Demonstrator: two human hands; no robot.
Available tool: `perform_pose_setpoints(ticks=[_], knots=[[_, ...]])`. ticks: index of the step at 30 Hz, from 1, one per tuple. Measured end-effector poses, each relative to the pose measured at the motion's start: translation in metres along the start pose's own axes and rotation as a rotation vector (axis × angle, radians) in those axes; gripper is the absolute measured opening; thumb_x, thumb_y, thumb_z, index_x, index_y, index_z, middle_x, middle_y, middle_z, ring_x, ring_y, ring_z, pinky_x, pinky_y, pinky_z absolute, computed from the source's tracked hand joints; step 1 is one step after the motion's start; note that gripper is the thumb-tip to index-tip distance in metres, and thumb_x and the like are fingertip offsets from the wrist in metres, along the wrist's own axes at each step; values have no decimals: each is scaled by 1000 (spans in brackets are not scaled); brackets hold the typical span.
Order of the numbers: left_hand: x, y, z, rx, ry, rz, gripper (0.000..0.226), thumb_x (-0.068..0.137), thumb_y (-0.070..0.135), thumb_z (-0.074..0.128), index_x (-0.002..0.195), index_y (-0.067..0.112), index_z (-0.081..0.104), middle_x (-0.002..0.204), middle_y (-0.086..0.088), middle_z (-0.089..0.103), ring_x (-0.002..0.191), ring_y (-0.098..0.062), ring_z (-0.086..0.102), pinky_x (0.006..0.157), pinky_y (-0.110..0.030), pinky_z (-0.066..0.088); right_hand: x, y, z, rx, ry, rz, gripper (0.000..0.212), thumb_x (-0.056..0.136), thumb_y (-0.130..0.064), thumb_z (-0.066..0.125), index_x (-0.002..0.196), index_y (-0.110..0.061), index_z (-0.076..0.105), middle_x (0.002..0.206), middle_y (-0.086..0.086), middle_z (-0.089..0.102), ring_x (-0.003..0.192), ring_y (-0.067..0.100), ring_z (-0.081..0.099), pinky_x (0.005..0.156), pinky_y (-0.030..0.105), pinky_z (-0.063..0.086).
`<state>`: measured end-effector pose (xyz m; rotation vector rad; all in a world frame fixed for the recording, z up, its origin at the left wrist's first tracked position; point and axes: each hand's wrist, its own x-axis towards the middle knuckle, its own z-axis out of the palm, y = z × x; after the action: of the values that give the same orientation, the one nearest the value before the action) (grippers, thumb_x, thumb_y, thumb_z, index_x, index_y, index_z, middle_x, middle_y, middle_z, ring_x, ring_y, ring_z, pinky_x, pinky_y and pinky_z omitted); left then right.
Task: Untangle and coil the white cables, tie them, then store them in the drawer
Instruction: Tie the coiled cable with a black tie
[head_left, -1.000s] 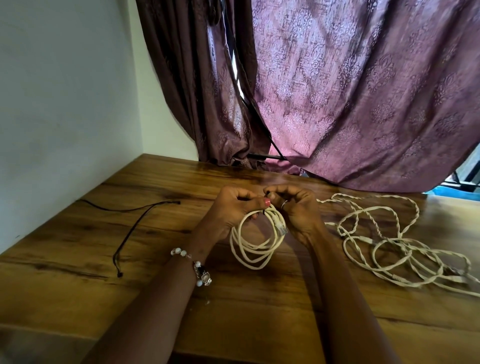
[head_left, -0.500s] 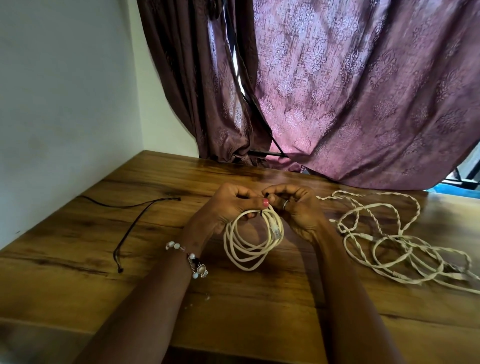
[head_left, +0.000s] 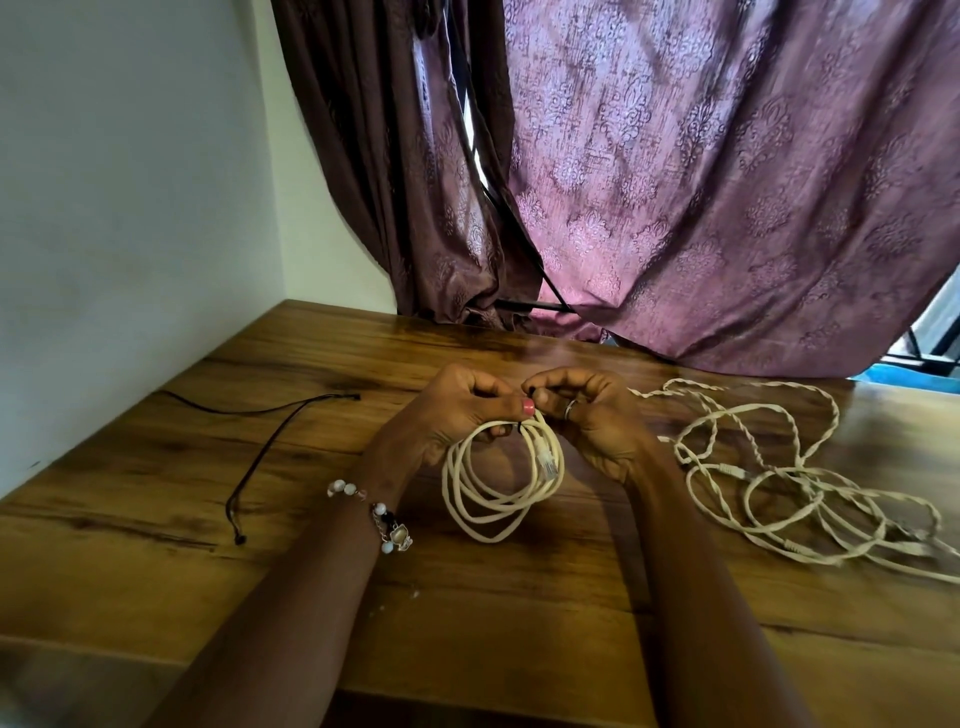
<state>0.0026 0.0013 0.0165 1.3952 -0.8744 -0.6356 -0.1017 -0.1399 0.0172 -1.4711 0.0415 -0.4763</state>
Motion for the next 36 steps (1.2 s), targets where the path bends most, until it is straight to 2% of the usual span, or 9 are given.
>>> perform_pose_setpoints(ticks=[6, 11, 15, 18, 23, 26, 31, 33, 36], knots=[[-1, 1, -1, 11, -3, -2, 6, 76, 9, 75, 71, 6, 74, 55, -6, 62, 47, -11, 52, 49, -23, 40, 0, 0, -3, -43, -35, -1, 13, 68, -3, 68, 78, -8, 75, 79, 9, 71, 70, 16, 66, 68, 24, 56], [0, -1, 0, 11, 1, -19, 11, 76, 10, 75, 77, -1, 72, 57, -6, 63, 48, -10, 53, 52, -22, 41, 0, -1, -6, -47, -67, -3, 15, 68, 1, 67, 79, -5, 75, 78, 9, 71, 70, 16, 67, 65, 24, 55], [0, -2, 2, -11, 1, -9, 8, 76, 10, 75, 73, 3, 73, 55, -4, 63, 47, -9, 52, 51, -22, 42, 1, -1, -11, -64, -74, -15, 17, 68, 1, 68, 81, -6, 76, 81, 9, 73, 75, 18, 69, 71, 27, 57], [1, -2, 3, -32, 13, -18, 10, 78, 9, 73, 78, 0, 72, 52, -2, 61, 43, -7, 50, 48, -21, 40, 1, 0, -12, -60, -96, -34, 19, 64, -14, 76, 82, -8, 77, 84, 9, 74, 79, 19, 69, 74, 28, 57], [1, -2, 4, -44, -1, -24, 12, 81, 11, 70, 82, -1, 70, 51, -1, 59, 42, -6, 49, 45, -19, 38, 3, 0, -13, -49, -118, -23, 44, 52, -32, 90, 85, -6, 76, 85, 11, 73, 80, 20, 69, 73, 26, 55], [2, -3, 5, -67, 11, -29, 9, 80, 10, 70, 79, 1, 70, 50, -1, 59, 41, -5, 48, 43, -18, 39, 3, -1, -15, -44, -96, -10, 44, 52, -24, 90, 86, -1, 74, 85, 14, 72, 79, 22, 69, 72, 28, 56], [6, -7, 8, -162, 79, -45, 17, 74, 8, 74, 80, 5, 59, 53, -3, 62, 41, -8, 54, 43, -20, 44, -1, -4, -12, -33, -48, 4, 13, 66, 2, 70, 79, 1, 72, 78, 11, 71, 73, 19, 68, 69, 25, 56], [7, -7, 7, -191, 84, -22, 18, 77, 3, 71, 81, 6, 54, 53, -3, 62, 41, -9, 56, 41, -20, 47, -1, -3, -11, -54, -12, -25, 10, 72, 7, 66, 80, 2, 71, 76, 10, 70, 71, 18, 66, 68, 25, 55], [5, -3, 7, -176, 32, 3, 16, 77, -2, 70, 88, 3, 60, 61, -4, 67, 45, -8, 58, 44, -18, 49, -1, -3, -9, -96, 54, -59, 15, 79, 16, 58, 81, 4, 67, 71, 6, 70, 68, 15, 65, 64, 23, 54]])
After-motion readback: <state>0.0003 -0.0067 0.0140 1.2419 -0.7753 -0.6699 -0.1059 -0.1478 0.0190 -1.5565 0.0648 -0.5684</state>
